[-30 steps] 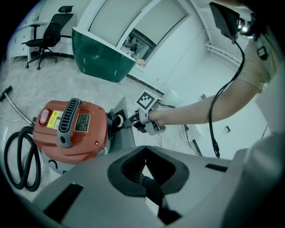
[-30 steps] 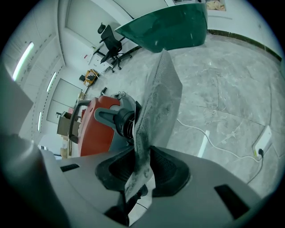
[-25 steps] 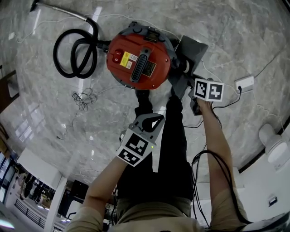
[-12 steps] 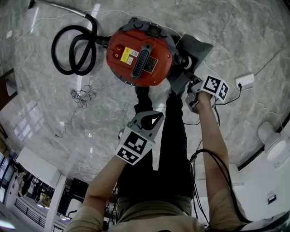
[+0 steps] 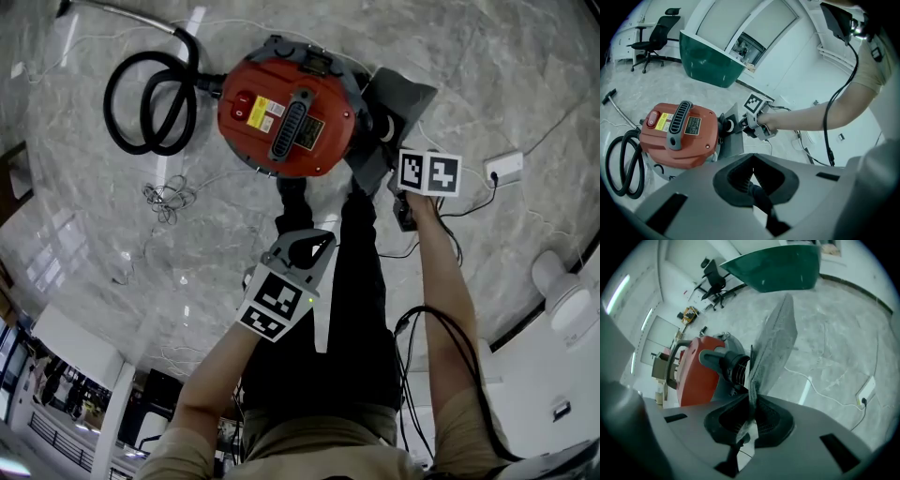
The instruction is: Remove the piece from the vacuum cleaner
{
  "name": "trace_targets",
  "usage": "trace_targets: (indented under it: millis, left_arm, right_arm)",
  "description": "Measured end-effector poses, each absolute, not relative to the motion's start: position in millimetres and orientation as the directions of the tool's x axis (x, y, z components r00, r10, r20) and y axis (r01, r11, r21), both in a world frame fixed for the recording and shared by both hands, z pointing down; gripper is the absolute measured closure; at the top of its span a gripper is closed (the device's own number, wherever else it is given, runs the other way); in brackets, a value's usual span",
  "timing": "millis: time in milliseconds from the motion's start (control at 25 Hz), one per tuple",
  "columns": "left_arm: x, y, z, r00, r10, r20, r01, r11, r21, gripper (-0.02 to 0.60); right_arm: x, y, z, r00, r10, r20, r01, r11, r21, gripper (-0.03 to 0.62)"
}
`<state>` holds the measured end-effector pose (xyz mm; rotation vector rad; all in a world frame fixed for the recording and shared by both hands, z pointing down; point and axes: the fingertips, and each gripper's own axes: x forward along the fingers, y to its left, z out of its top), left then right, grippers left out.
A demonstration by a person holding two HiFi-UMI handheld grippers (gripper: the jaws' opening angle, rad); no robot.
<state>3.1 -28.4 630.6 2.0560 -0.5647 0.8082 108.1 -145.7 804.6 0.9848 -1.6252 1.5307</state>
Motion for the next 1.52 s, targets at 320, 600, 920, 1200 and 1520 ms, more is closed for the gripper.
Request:
trace_targets:
  millis: [320,600,920,1200,1520]
  left_arm:
    - [4,-54,632,0.668,-0.137,0.731,-0.649,-0.589,0.482,0.578]
    - [6,-69,628,0.668,-0.157,0.728,-0.651,-0.598,0.468,0.577]
    - [4,-63,630,0.668,-0.133,0.732,-0.645,-0.594,0.481,0.578]
    - [5,-66,631,0.679,-0.122,0.724,-0.630,-0.603,0.490,0.578]
    - [9,-63,631,0.685,-0.101,0.722,-0.613,-0.616,0.495,0.578]
  right_arm:
    - [108,-144,805,-0.508,-0.122,0.853,-0.855,-0.043,-0.516,0.568]
    - [106,-145,803,-0.665,-0.275,0.695,-0.538,-0.469,-0.700,0.546]
    - [108,-143,805,-0.481,0.004,0.877,-0.870,0.118,-0.478,0.565]
    - [113,-138,811,-0.280,-0.100,0.955,-0.912,0.340,-0.232,0.566]
    - [115,-137,811,-0.259,-0.176,0.950,-0.883,0.442,-0.159,0.569]
